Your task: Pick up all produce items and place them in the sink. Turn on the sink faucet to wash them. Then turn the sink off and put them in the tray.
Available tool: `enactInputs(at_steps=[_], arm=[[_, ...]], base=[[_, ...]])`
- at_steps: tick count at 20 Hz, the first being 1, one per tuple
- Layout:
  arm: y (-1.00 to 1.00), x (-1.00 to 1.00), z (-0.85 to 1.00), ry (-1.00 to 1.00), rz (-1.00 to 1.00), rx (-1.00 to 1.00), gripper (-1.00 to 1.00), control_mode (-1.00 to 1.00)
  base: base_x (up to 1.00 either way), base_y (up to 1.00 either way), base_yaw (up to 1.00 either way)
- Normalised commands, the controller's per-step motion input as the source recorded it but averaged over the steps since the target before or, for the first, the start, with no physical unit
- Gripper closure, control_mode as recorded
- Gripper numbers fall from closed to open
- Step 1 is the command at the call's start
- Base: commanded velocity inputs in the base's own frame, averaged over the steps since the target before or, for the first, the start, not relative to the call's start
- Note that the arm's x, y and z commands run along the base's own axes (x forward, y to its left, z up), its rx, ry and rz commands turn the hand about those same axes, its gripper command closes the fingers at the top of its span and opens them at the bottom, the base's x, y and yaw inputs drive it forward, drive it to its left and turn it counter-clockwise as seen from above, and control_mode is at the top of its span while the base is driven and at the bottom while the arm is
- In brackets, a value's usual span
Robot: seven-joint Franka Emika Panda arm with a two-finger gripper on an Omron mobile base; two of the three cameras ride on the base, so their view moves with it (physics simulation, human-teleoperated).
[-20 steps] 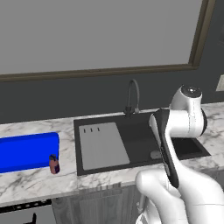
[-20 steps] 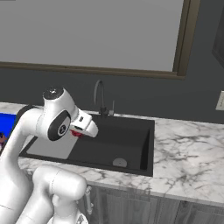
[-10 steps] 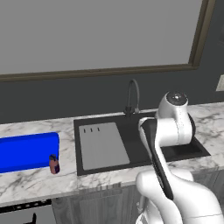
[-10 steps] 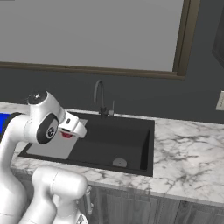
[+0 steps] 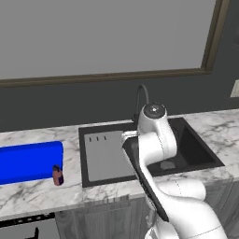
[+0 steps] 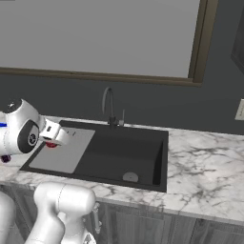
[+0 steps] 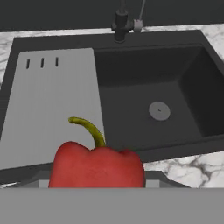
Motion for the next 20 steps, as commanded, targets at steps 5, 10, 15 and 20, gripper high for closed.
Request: enactInputs(at_steps=[5,10,15,20], arm=[[0.93,0.31,0.00,0.04,0.05,-0.04,1.00,-1.00],[0.80,0.47,0.00,0.08,0.07,0.00,1.00,-1.00],[0.79,0.50,0.00,0.10,0.07,0.00,1.00,-1.00],[0.71,0.39,0.00,0.06,0.15,0.00,1.00,-1.00]], base=[[0.00,0.00,0.00],[0.00,0.00,0.00],[0.00,0.00,0.00],[0.00,0.00,0.00]])
